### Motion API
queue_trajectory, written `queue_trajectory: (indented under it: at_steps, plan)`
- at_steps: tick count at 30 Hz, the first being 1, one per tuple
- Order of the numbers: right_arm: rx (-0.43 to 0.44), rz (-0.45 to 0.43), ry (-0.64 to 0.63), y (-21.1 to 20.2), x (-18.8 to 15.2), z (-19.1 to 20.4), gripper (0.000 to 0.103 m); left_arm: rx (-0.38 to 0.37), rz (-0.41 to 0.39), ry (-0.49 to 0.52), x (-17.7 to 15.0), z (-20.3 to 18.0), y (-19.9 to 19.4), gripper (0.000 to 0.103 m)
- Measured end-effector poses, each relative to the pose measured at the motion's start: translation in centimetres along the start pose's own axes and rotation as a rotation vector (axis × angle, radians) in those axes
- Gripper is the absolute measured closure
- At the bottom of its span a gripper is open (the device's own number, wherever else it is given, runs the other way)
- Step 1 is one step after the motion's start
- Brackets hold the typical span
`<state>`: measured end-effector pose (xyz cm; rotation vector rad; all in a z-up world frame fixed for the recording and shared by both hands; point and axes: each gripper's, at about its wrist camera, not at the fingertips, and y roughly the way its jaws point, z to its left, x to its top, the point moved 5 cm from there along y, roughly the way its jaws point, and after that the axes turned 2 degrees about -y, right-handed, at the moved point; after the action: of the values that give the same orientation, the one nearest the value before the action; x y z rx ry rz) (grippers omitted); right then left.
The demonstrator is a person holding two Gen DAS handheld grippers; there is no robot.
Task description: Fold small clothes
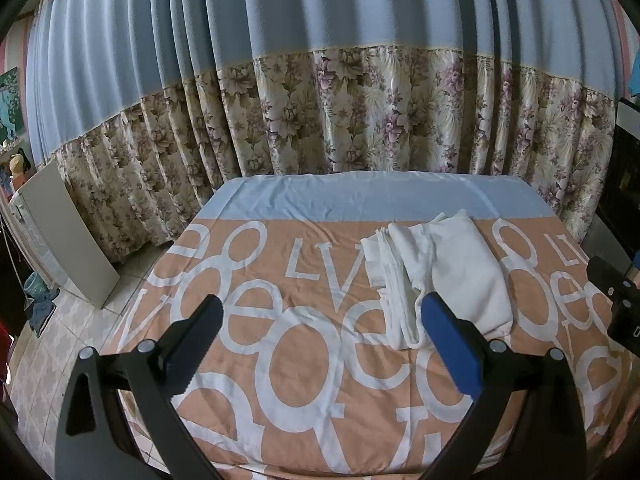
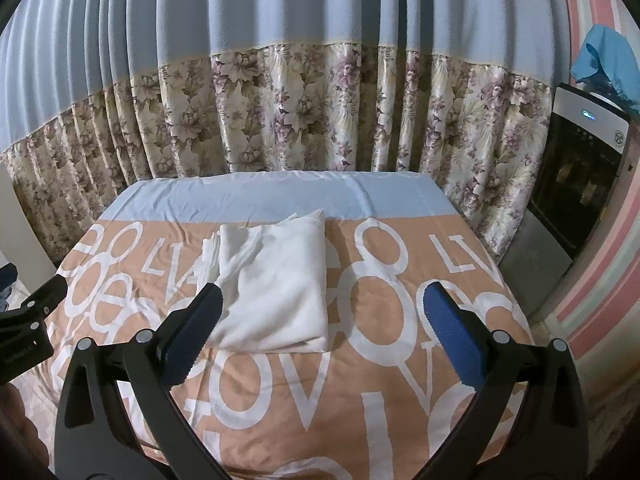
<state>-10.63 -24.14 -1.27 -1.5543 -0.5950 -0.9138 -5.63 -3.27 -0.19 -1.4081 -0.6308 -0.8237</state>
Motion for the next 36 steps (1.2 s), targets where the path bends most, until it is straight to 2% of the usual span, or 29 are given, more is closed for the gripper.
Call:
queue_trajectory:
  at_steps: [36]
  plan:
    - [-0.011,-0.001,0.009,0.18,0.44,-0.65,0.003,-0.010,0.000,0.000,-0.30,-0.55,0.64,0.003]
